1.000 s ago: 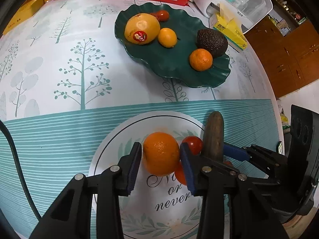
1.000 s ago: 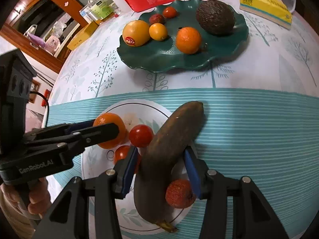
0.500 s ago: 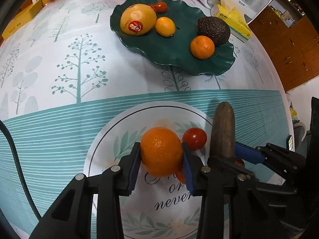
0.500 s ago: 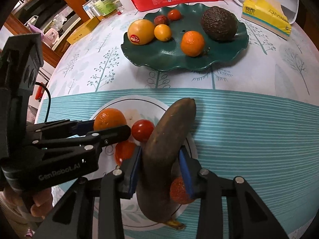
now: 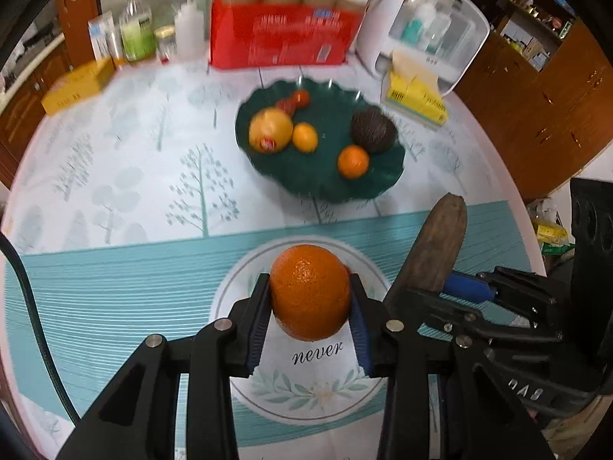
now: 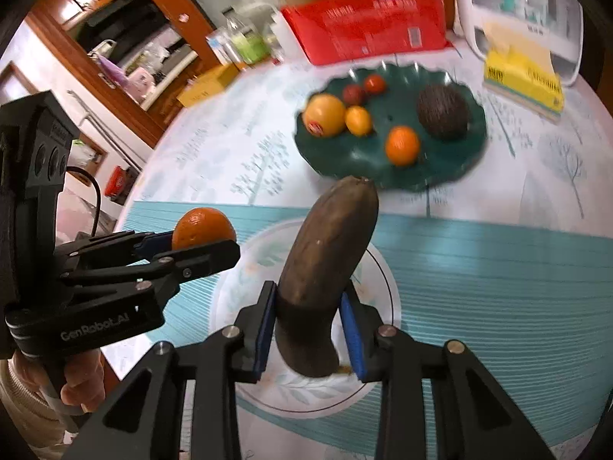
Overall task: Organize fruits
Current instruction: 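Lift the orange and banana and carry both over the green plate, then open the left tool on the orange while the right tool releases the banana, then move both open tools back to the white plate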
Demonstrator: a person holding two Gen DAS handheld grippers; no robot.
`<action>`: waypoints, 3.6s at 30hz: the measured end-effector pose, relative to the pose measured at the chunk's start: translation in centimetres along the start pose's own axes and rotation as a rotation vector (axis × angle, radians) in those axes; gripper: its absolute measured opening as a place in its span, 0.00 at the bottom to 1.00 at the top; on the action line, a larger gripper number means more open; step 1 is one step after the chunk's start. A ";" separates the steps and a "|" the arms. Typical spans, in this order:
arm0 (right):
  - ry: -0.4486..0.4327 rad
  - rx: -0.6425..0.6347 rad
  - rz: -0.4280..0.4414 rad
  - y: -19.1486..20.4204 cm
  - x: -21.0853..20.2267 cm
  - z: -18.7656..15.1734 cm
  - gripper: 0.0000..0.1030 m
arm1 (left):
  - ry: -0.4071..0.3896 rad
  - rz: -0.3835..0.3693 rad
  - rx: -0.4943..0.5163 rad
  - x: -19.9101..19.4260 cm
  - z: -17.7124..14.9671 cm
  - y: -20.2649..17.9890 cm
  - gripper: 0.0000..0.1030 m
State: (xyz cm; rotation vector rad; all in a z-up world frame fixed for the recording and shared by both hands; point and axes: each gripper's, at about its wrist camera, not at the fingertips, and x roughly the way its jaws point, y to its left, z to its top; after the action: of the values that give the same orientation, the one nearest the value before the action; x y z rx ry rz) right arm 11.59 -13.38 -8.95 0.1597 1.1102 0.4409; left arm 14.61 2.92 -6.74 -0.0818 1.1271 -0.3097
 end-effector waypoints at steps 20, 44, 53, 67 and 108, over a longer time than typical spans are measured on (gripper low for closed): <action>-0.187 -0.057 0.003 1.3 -11.7 16.4 0.32 | -0.208 0.119 0.104 -9.4 11.7 -5.3 0.36; 0.172 0.146 -0.024 -8.5 10.0 20.6 0.34 | 0.060 0.029 -0.014 13.7 13.3 -0.8 0.38; 0.106 -0.001 -0.114 -6.9 10.0 20.3 0.36 | 0.029 0.030 -0.013 13.2 13.4 -0.5 0.52; -0.002 -0.099 -0.203 -5.0 5.8 17.7 0.35 | -0.030 0.096 0.046 9.0 11.3 -2.3 0.73; -0.127 -0.094 -0.141 -4.0 -7.5 0.7 0.42 | -0.174 0.214 0.019 -2.4 -1.6 -3.5 0.87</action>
State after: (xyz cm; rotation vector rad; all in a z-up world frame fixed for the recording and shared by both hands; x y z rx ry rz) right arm 10.50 -20.03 -3.80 0.0257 0.9674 0.3517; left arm 11.46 0.38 -4.54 0.0283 0.9501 -0.1196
